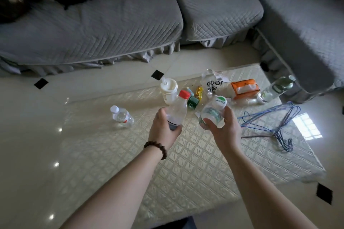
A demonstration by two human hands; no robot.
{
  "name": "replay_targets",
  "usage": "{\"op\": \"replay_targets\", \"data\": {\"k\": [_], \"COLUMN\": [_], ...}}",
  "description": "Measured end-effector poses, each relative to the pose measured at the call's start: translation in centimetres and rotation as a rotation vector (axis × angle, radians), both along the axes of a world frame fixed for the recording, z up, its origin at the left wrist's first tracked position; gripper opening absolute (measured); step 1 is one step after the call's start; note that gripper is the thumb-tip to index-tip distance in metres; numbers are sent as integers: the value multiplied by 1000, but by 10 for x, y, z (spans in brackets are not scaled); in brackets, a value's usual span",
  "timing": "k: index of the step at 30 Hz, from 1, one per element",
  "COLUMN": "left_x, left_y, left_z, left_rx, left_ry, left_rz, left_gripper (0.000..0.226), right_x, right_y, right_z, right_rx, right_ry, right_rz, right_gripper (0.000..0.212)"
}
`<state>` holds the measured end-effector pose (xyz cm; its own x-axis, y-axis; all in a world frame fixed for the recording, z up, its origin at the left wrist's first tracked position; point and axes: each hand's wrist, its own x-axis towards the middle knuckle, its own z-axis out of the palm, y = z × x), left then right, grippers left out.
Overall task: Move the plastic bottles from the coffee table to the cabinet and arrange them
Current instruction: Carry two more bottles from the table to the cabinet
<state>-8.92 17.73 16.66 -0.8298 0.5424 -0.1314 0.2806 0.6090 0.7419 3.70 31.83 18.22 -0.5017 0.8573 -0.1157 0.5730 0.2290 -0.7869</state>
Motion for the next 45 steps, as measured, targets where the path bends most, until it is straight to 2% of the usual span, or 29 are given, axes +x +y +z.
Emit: {"op": "replay_targets", "data": {"k": [6, 12, 25, 31, 35, 45], "left_x": [39, 68, 149, 228, 295, 509], "left_y": [-36, -68, -79, -56, -36, -23], "left_z": [53, 83, 95, 90, 92, 93], "left_rx": [79, 124, 195, 162, 142, 97], "left_ry": [-12, -13, -72, -123, -124, -213], "left_rz": [-23, -91, -371, -606, -786, -1208], "left_gripper": [73, 77, 61, 71, 69, 67], "right_x": [35, 72, 197, 291, 362, 551], "right_y": [-43, -93, -155, -174, -195, -259], "right_z": [45, 69, 77, 82, 90, 90], "right_rx": [-30, -16, 57, 125, 140, 158], "right_ry": [18, 63, 71, 54, 65, 30], "right_rz": [-55, -124, -421, -666, -850, -1261], "right_gripper": [68, 70, 74, 69, 62, 64]}}
